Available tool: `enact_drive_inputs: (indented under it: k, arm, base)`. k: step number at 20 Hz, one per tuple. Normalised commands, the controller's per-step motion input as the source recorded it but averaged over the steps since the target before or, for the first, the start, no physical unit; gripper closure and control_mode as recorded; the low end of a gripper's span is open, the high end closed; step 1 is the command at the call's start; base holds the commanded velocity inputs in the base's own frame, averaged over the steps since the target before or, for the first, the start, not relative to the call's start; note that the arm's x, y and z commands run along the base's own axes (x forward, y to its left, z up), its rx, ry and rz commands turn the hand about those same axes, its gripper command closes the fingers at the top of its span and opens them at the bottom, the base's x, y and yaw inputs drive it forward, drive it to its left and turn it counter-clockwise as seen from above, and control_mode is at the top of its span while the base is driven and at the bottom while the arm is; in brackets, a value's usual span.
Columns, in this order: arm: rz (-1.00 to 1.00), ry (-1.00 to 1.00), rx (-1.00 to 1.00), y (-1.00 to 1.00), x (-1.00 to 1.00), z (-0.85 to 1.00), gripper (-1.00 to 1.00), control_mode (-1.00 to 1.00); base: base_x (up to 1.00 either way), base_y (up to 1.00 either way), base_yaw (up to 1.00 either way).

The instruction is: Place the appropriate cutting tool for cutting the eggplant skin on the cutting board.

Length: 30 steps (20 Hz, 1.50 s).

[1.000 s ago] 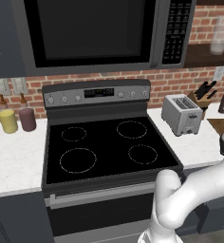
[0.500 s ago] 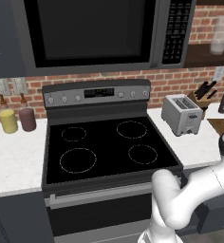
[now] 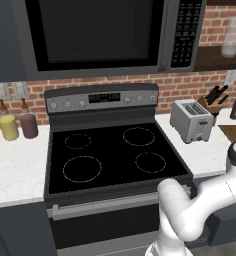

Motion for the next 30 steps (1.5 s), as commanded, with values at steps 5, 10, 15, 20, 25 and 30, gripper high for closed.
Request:
enact_drive_inputs:
  k: [5,10,15,20,25,30]
  arm:
    - [-0.22,-0.11,0.00,-0.04,0.48,-0.13,1.00,-1.00]
    - [-0.23,-0.02,-0.05,-0.17,0.42,-0.32,1.00,-1.00]
    - [-0.19,0.00,-0.10,-0.01,0.25,-0.56,1.00,-1.00]
    - [-0.17,0.00,-0.07,-0.05,0.25,-0.56,-1.00,-1.00]
    - [-0.18,0.00,-0.05,-0.14,0.30,-0.46,-1.00,-1.00]
    - [-0.19,0.00,0.00,-0.22,-0.01,0.16,-1.00,-1.00]
  base:
    - [0.00,0.00,0.00]
    - [0.00,0.00,0.00]
    - [0.00,0.00,0.00]
    - [0.00,0.00,0.00]
    - [0.00,0.00,0.00]
    - [0.00,0.00,0.00]
